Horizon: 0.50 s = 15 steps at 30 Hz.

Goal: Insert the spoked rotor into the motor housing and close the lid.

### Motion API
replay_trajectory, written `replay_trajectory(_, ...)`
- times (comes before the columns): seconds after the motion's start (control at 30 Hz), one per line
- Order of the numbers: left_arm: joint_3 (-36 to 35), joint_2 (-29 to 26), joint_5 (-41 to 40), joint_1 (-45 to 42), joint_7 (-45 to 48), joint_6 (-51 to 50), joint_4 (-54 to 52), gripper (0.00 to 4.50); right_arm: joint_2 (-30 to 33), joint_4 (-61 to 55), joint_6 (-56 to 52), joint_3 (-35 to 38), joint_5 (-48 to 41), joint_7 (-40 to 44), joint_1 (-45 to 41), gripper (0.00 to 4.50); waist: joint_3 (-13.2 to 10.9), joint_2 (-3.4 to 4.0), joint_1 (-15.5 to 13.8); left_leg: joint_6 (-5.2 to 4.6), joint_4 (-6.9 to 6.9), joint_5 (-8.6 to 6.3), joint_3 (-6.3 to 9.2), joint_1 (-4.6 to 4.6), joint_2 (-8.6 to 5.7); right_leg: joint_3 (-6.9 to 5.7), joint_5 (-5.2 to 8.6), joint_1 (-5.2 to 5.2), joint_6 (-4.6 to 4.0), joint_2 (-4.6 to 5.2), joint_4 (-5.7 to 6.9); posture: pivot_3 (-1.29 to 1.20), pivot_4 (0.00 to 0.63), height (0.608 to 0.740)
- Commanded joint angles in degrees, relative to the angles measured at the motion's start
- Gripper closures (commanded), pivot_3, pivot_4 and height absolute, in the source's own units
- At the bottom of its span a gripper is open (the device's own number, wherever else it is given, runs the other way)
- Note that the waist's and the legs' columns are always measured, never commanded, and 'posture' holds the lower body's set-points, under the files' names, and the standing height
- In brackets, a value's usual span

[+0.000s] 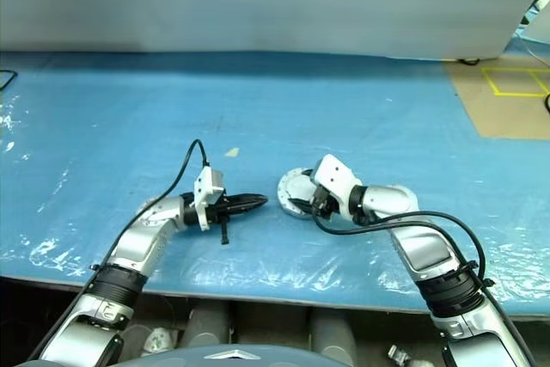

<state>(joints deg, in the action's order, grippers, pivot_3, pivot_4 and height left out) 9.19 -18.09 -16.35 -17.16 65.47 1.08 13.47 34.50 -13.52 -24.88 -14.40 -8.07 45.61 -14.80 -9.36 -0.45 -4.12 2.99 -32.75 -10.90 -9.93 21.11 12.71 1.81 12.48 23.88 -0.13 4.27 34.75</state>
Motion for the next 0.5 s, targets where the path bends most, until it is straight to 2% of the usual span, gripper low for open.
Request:
replay_trajectory(0.03, 0.0, 0.2, 0.0, -0.9, -0.2, 1.2, -0.4, 4.50, -0.8, 2.2, -6.9, 0.5, -0.8, -1.2, 1.6, 1.53, 0.0, -0.02, 0.0, -0.02, 0.00, -0.01, 0.00, 0.00, 0.00, 0.01, 0.00, -0.01, 0.00, 0.01, 0.00, 0.00, 0.150, 0.740)
replay_trajectory(0.13, 0.1, 0.3, 0.0, -1.1, -0.2, 1.3, -0.3, 4.50, -2.7, 0.2, -12.1, 2.2, -4.5, -1.6, 1.2, 1.53, 0.0, -0.01, 0.1, -0.05, 0.01, -0.03, 0.00, -0.01, 0.02, 0.03, 0.00, 0.00, 0.00, -0.01, 0.01, 0.00, 0.150, 0.740)
replay_trajectory(0.37, 0.0, 0.3, 0.0, -1.3, -0.3, 1.4, 0.1, 4.50, -1.5, 0.3, -12.2, 0.2, -2.0, -2.4, 1.2, 1.53, 0.1, 0.00, 0.1, 0.04, 0.03, 0.02, 0.00, 0.00, 0.02, 0.01, 0.01, 0.02, 0.00, -0.03, -0.03, 0.00, 0.150, 0.740)
replay_trajectory(0.5, 0.1, 0.3, 0.1, -1.3, -0.3, 1.5, 0.2, 4.50, -2.9, -0.5, -12.1, 0.4, -3.1, -2.9, 0.8, 1.53, 0.1, 0.00, 0.1, 0.04, 0.03, 0.02, 0.00, 0.00, 0.02, 0.03, 0.01, 0.02, 0.01, -0.02, -0.03, 0.00, 0.150, 0.740)
